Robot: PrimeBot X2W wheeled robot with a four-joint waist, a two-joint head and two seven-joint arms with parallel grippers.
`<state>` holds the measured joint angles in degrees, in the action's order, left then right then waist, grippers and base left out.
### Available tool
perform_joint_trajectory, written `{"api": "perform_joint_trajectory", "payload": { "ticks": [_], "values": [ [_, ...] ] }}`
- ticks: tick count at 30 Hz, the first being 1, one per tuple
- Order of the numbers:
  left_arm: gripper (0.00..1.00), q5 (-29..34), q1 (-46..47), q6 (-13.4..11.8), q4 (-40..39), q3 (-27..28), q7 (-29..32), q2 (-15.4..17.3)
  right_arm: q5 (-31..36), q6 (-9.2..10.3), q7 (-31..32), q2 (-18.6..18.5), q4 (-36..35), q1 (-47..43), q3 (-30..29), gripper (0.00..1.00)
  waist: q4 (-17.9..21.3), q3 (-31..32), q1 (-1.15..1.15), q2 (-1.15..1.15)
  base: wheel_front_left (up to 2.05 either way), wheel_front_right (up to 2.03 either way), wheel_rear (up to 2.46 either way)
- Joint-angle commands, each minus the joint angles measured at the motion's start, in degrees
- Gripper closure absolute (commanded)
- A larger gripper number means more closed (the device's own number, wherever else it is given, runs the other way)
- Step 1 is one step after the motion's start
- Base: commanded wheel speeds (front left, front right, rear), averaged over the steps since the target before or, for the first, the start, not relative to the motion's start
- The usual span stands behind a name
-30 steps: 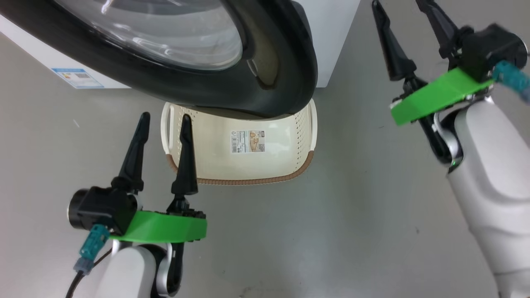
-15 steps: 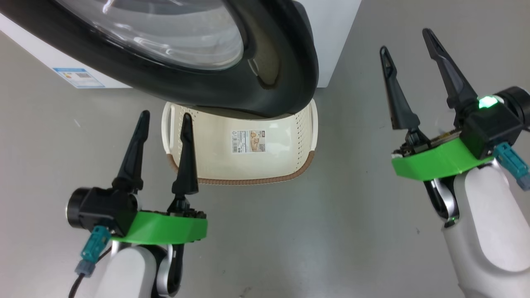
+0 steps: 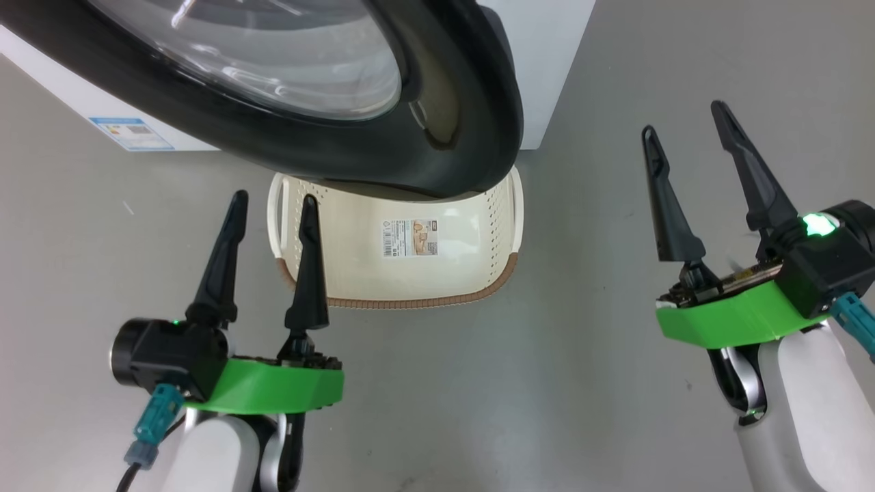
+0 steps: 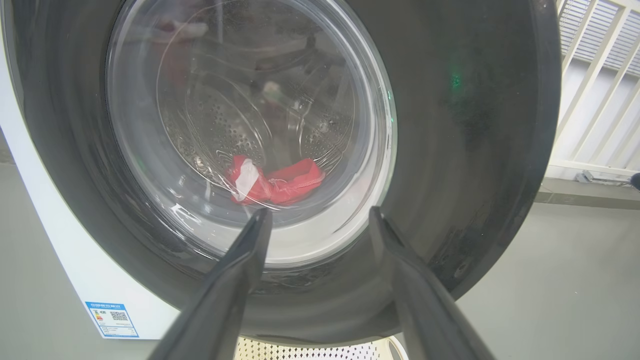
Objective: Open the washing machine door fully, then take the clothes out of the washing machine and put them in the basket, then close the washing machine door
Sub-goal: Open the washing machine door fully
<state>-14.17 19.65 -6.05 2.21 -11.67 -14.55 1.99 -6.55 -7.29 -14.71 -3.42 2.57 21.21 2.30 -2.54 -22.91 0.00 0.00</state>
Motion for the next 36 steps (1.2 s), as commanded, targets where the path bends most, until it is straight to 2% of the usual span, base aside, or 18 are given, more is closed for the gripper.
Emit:
{"api": "perform_joint_trajectory", "payload": {
  "ticks": [1, 21, 23, 25, 29, 31, 36],
  "values": [
    [0.00, 0.5, -0.7, -0.2, -1.7, 1.6, -0.4, 0.9, -0.3, -0.20, -0.3, 0.5, -1.9, -1.1, 1.2, 0.00, 0.0, 0.1, 0.00, 0.00, 0.00, 0.00, 0.00],
    [0.00, 0.9, -1.4, 0.0, -1.6, 1.6, -0.4, 0.9, -1.8, -0.20, -0.3, 0.5, -1.8, -3.6, 1.2, 0.00, -0.2, 0.9, 0.00, 0.00, 0.00, 0.00, 0.00],
    [0.00, 0.8, -1.3, 0.1, -1.5, 1.5, -0.4, 0.9, -2.0, -0.20, -0.3, 0.5, -1.5, -3.3, 1.4, 0.55, -0.3, 0.8, 0.00, 0.00, 0.00, 0.00, 0.00],
    [0.00, 0.7, -1.3, 0.1, -1.5, 1.5, -0.4, 0.9, -1.8, -0.20, -0.3, 0.5, -0.8, -2.9, 2.2, 1.00, -0.3, 0.7, 0.00, 0.00, 0.00, 0.00, 0.00],
    [0.00, 0.6, -1.4, 0.2, -1.4, 1.2, -0.4, 0.9, -2.4, -0.20, -0.3, 0.5, 0.5, -1.5, 3.6, 1.00, -0.4, 0.5, 0.00, 0.00, 0.00, 0.00, 0.00],
    [0.00, 0.5, -1.3, 0.2, -1.2, 1.0, -0.4, 0.9, -4.8, -0.20, -0.3, 0.5, 1.4, -0.4, 4.3, 1.00, -0.5, 0.4, 0.00, 0.00, 0.00, 0.00, 0.00],
    [0.00, 0.3, -1.0, 0.1, -0.9, 0.4, -0.4, 0.9, -20.0, -0.20, -0.3, 0.5, 5.8, 3.1, 6.3, 1.00, -0.8, 0.2, 0.00, 0.00, 0.00, 0.00, 0.00]
  ]
}}
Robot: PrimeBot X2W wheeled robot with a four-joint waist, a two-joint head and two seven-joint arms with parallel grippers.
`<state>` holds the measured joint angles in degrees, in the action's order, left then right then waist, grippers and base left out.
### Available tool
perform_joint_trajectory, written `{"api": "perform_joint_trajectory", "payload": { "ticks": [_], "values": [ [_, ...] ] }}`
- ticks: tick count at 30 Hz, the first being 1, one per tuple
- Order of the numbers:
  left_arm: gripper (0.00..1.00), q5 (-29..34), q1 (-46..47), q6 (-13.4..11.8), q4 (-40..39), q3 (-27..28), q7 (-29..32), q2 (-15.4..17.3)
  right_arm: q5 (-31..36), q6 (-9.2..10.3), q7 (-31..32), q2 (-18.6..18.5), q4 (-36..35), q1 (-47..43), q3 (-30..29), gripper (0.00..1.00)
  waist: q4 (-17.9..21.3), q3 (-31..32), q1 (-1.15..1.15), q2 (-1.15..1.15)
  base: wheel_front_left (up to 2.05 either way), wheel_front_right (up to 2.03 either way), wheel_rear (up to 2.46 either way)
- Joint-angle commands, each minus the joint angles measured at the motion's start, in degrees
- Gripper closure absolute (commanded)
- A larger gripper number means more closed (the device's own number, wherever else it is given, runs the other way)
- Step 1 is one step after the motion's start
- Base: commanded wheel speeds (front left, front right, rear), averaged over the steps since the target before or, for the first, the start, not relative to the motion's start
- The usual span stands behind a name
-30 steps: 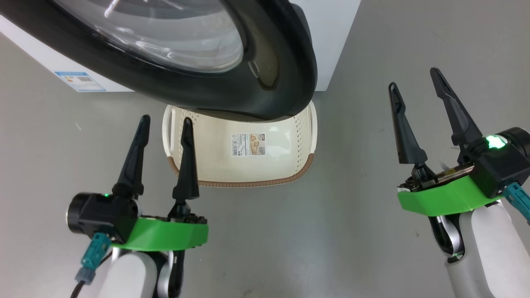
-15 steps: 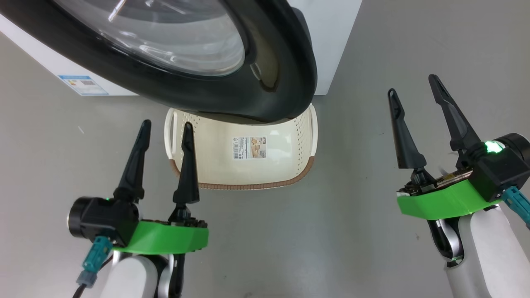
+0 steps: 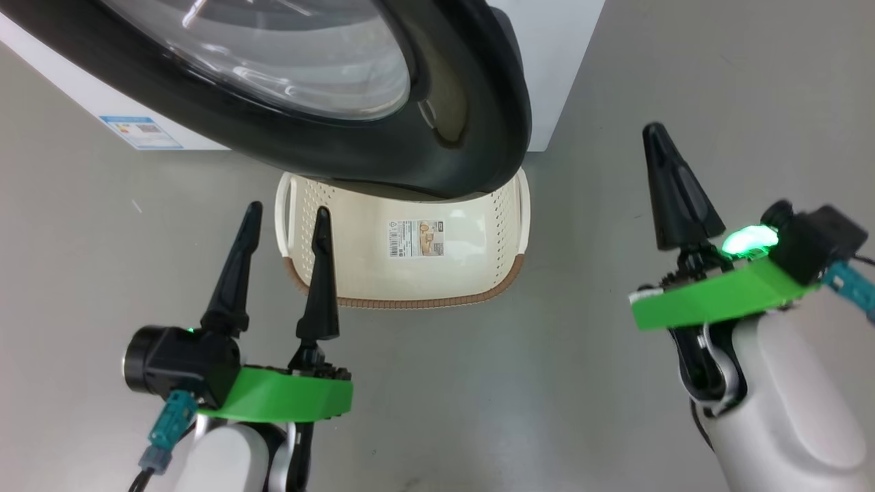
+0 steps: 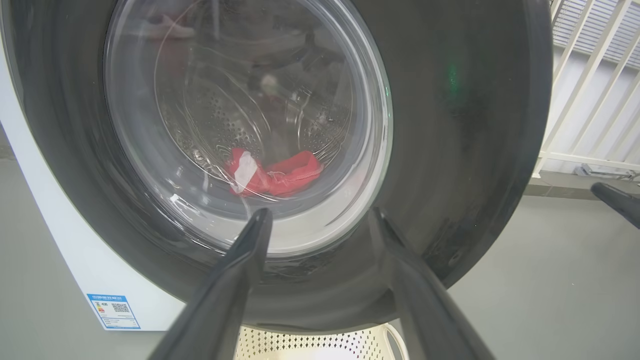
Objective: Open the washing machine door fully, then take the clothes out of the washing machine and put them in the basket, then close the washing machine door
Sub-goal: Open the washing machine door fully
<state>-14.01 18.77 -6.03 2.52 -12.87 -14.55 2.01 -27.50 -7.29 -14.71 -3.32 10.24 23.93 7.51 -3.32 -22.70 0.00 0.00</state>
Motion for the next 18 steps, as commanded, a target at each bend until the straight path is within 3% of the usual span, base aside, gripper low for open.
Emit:
{"api": "perform_joint_trajectory", "payload": {
  "ticks": [1, 10, 18],
  "values": [
    [0.00, 0.2, -0.1, 0.1, -1.1, 1.5, -0.4, 0.9, -1.9, -0.20, -0.3, 0.4, -0.8, 1.4, 1.8, 1.00, -0.1, 0.0, 0.00, 0.00, 0.00, 0.00, 0.00],
    [0.00, 0.0, 0.4, 0.2, -1.1, 0.9, -0.4, 0.9, -25.7, -0.20, 8.0, 0.4, 2.8, 10.3, 4.1, 1.00, -0.8, -0.6, 0.00, 0.00, 0.00, 0.00, 0.00],
    [0.00, 0.3, 0.9, 0.1, -1.1, 0.9, -0.4, 0.9, -50.4, -0.20, 23.9, 0.4, 5.4, 17.8, 2.1, 1.00, -1.4, -1.6, 0.00, 0.00, 0.00, 0.00, 0.00]
  ]
}}
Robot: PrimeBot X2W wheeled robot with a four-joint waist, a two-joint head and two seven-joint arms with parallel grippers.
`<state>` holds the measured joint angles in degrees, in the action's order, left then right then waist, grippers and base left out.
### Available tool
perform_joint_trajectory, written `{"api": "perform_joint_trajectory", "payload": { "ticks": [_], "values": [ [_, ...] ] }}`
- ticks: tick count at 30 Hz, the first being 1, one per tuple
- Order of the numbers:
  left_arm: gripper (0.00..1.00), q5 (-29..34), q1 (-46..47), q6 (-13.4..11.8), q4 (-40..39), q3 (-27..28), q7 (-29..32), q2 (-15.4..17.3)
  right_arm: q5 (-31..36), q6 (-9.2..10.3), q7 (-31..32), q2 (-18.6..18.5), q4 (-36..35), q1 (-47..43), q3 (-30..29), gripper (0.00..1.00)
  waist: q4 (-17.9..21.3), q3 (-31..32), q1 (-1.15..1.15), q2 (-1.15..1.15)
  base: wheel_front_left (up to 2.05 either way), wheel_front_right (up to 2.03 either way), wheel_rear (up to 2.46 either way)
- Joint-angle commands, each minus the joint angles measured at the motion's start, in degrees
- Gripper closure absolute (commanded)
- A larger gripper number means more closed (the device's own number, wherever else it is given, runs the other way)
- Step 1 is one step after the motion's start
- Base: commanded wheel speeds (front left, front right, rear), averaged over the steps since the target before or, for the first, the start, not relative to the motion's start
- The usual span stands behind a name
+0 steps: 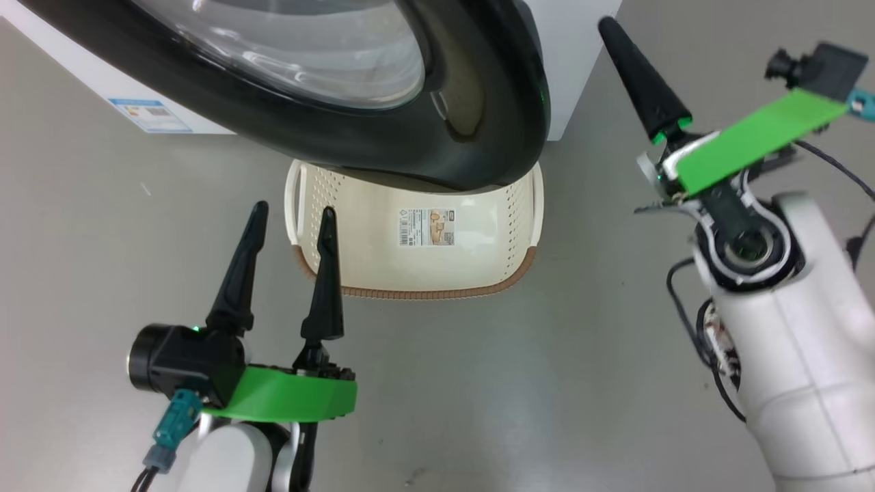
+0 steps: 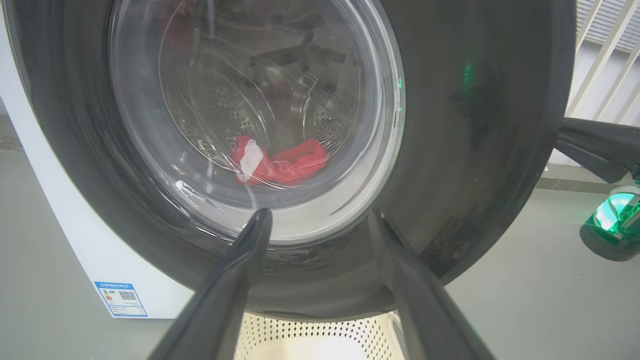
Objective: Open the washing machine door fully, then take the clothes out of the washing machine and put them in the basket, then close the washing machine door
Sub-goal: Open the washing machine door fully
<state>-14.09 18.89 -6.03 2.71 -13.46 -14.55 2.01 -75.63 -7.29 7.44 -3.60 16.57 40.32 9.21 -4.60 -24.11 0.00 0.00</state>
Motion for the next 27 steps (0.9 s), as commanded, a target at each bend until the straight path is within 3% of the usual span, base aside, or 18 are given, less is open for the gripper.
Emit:
{"api": "perform_joint_trajectory", "payload": {
  "ticks": [1, 7, 12, 18, 27],
  "values": [
    [0.00, 0.5, 0.8, 0.1, -1.3, 1.4, -0.4, 0.9, -4.7, -0.20, 4.0, 0.7, -0.1, 2.3, 0.1, 1.00, -0.2, -0.3, 0.00, 0.00, 0.00, 0.00, 0.00],
    [0.00, 0.5, 1.1, 0.1, -1.2, 1.1, -0.4, 0.9, -14.6, -0.20, 17.5, 0.4, 6.7, 8.1, -0.5, 1.00, -0.8, -1.1, 0.00, 0.00, 0.00, 0.00, 0.00],
    [0.00, 0.8, 1.6, 0.1, -0.9, 0.9, -0.4, 0.9, -19.5, -0.20, 25.1, -0.2, 10.7, 12.0, -0.1, 1.00, -1.5, -1.8, 0.00, 0.00, 0.00, 0.00, 0.00],
    [0.00, 0.6, 1.9, -0.2, -0.8, 0.4, -0.4, 0.9, -21.9, -0.20, 31.0, -1.3, 10.9, 13.9, 1.7, 1.00, -2.1, -2.3, 0.00, 0.00, 0.00, 0.00, 0.00],
    [0.00, 0.8, 1.9, -0.5, -0.6, 0.6, -0.4, 0.9, -22.8, -0.20, 33.0, -1.8, 7.0, 11.4, 3.3, 1.00, -1.8, -2.4, 0.00, 0.00, 0.00, 0.00, 0.00]
  ]
}}
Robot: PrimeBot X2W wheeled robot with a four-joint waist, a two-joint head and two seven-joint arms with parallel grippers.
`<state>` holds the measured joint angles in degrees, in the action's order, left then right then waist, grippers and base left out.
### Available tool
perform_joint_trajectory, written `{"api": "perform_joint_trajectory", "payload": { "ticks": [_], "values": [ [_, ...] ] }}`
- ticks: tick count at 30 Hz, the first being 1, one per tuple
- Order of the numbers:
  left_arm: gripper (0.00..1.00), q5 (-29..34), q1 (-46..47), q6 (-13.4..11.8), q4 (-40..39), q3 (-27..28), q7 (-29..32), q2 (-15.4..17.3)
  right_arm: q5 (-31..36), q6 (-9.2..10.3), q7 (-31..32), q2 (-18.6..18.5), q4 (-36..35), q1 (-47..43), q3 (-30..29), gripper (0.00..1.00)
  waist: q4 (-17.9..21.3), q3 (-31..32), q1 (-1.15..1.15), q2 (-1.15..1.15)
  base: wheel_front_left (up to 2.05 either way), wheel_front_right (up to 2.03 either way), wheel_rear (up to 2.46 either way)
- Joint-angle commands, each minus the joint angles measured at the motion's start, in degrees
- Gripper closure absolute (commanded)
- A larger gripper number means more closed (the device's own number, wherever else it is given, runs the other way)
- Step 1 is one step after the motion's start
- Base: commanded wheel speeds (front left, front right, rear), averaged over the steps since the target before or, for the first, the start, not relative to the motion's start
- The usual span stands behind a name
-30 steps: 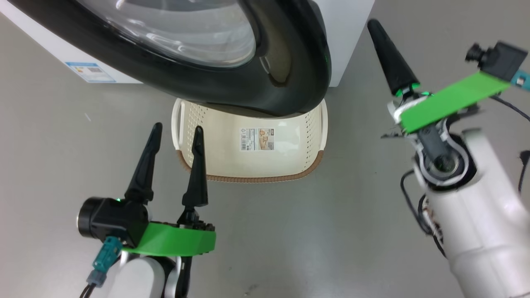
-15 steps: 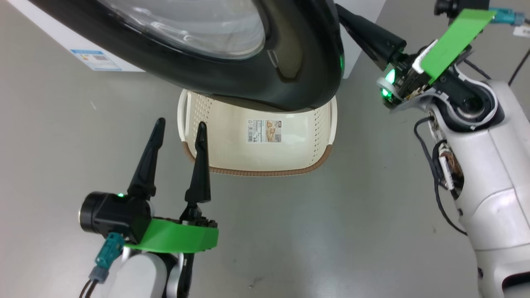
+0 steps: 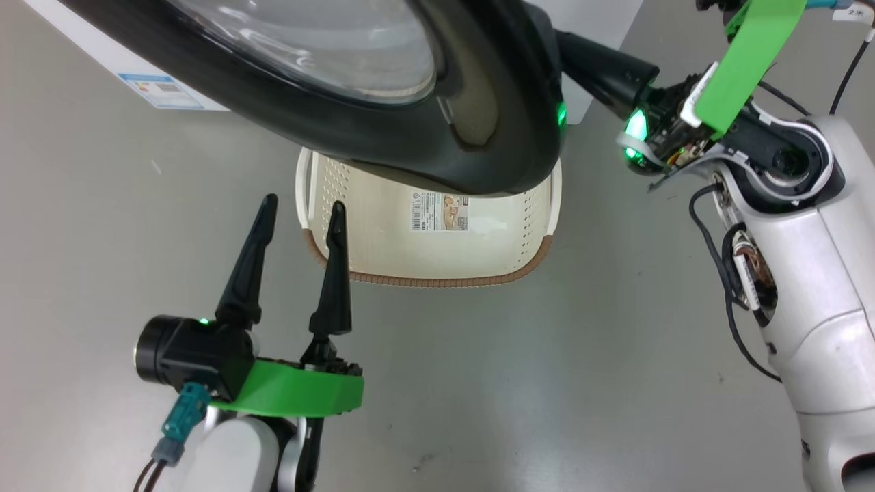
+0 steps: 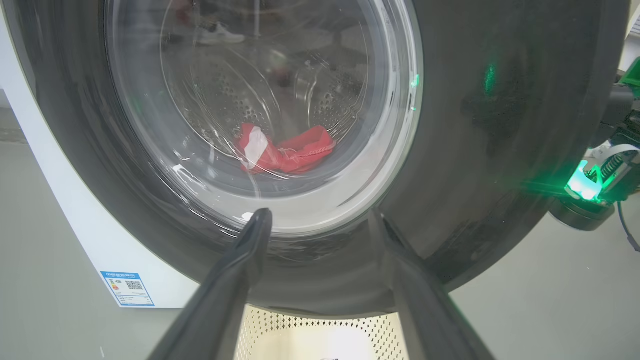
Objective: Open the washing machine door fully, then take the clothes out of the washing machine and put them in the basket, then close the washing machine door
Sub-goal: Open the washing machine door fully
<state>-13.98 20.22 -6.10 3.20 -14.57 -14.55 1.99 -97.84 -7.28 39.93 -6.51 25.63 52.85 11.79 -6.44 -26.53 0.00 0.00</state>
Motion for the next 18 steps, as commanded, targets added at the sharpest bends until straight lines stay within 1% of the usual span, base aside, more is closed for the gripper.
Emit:
{"api": "perform_joint_trajectory", "payload": {
  "ticks": [1, 10, 18],
  "values": [
    [0.00, 0.7, 0.6, -0.4, -1.1, 1.7, -0.4, 0.9, -0.7, -0.21, 0.5, 1.0, -2.5, -1.5, 0.9, 1.00, 0.1, 0.0, 0.00, 0.00, 0.00, 0.00, 0.00],
    [0.00, 1.6, 0.7, -0.4, -0.8, 1.6, -0.4, 0.9, -1.6, -0.21, 0.1, 0.9, -6.1, -6.8, 2.0, 1.00, 0.4, 1.0, 0.00, 0.00, 0.00, 0.00, 0.00],
    [0.00, 1.6, 0.3, -0.4, -0.6, 2.0, -0.4, 0.9, -3.3, -0.21, -0.1, 1.3, -7.1, -9.4, 2.7, 1.00, 0.1, 2.3, 0.00, 0.00, 0.00, 0.00, 0.00]
  ]
}}
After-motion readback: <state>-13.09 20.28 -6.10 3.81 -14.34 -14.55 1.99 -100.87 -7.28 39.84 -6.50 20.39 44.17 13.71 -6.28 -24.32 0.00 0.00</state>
